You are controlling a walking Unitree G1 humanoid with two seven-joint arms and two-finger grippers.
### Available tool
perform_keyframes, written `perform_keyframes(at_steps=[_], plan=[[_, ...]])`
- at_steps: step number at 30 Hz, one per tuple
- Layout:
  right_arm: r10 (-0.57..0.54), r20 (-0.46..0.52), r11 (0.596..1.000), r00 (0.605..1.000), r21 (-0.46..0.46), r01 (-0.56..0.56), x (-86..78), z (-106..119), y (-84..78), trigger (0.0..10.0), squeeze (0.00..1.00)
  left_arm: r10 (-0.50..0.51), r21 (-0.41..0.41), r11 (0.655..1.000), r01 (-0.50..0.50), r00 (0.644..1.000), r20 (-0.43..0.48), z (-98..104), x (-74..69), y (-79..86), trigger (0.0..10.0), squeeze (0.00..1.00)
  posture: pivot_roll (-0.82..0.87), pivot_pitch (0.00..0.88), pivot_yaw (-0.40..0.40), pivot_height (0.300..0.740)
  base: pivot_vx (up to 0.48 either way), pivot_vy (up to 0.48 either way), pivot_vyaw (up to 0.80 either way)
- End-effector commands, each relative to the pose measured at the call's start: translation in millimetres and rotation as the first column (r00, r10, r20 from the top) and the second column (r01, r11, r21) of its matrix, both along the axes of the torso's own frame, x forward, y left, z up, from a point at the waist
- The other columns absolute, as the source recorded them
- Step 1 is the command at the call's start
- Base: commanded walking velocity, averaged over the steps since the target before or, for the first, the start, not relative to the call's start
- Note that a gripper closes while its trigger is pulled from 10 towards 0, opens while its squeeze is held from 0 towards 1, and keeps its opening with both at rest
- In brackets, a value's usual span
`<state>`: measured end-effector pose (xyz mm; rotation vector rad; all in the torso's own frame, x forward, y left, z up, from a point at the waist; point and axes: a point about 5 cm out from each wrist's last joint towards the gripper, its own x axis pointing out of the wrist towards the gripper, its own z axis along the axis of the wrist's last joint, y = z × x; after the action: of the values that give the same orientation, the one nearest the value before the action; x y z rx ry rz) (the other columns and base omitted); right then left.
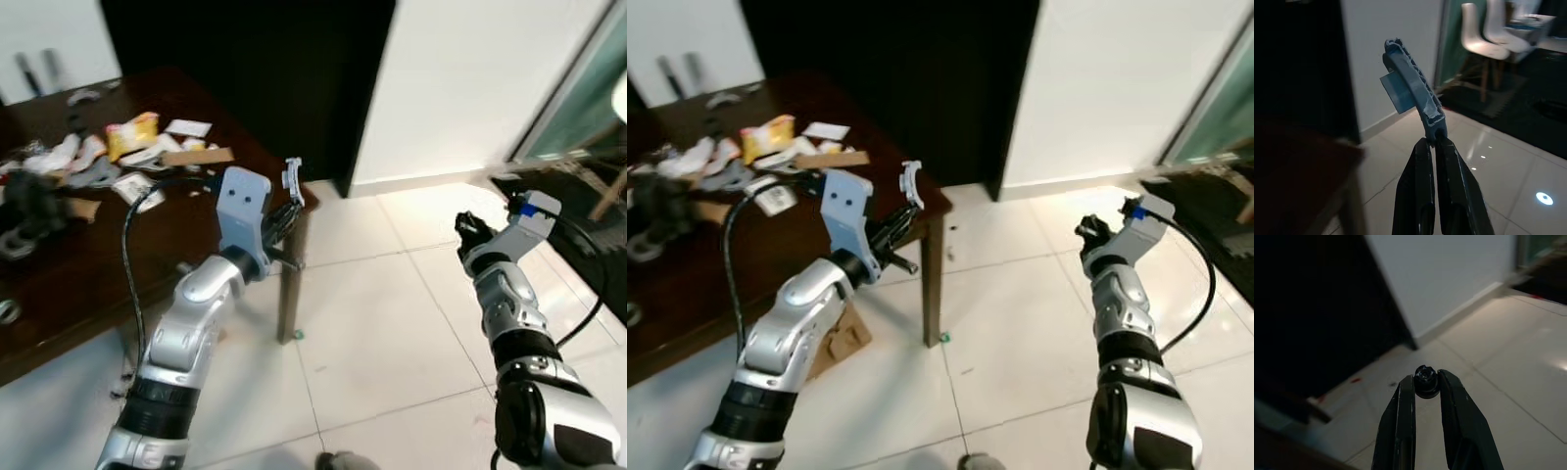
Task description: Picking trash to rubbish bin
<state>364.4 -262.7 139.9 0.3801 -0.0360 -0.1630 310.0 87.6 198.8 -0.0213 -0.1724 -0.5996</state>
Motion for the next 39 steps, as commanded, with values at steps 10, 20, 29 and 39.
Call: perform_keyframes(at_steps=[10,20,29,39], plan=[[-0.116,-0.156,0.992,0.981,-0.06,0.108,-8.5,-22.3,-11.9,10.0,0.0,0.032,0.08,0.996,-0.027,0.998,-0.059,-37.6,6.5,7.9,10.0,0.0,0.05,0.088,-0.009,0.74,0.0,0.0,-0.8],[-0.092,-0.574,0.993,0.814,-0.114,0.031,-73.4,-133.0,11.6,10.0,0.0,0.285,0.363,0.923,-0.129,0.864,-0.416,-171.9,-14.9,68.2,10.0,0.0,0.05,0.075,-0.013,0.74,0.0,0.0,-0.8],[0.029,-0.761,1.0,0.648,0.016,-0.026,-137.4,-196.4,48.7,10.0,0.0,0.523,0.445,0.848,-0.288,0.583,-0.621,-235.9,-66.8,120.2,10.0,0.0,0.06,0.086,-0.015,0.74,0.0,0.0,-0.8],[0.028,-0.869,0.999,0.494,0.017,-0.028,-189.7,-225.5,49.7,10.0,0.0,0.558,0.381,0.778,-0.499,0.271,-0.784,-271.9,-128.5,148.5,10.0,0.0,0.08,0.086,0.0,0.74,0.0,0.0,-0.8]])
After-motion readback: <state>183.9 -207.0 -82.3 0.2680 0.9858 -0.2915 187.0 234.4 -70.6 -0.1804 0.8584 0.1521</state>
